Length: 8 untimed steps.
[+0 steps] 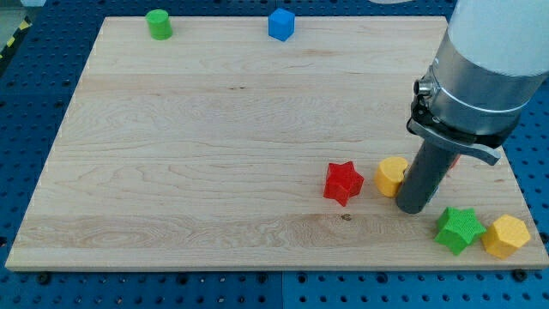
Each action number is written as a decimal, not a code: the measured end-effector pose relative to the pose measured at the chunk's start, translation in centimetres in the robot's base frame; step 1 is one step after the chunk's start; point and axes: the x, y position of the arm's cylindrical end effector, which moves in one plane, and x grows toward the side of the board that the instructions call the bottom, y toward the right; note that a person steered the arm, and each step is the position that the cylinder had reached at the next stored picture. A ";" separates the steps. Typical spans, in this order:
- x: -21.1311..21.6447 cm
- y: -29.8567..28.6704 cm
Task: Slide the blue triangle to the top left
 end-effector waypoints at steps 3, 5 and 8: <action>-0.9 3.1; -3.4 0.9; -5.0 2.3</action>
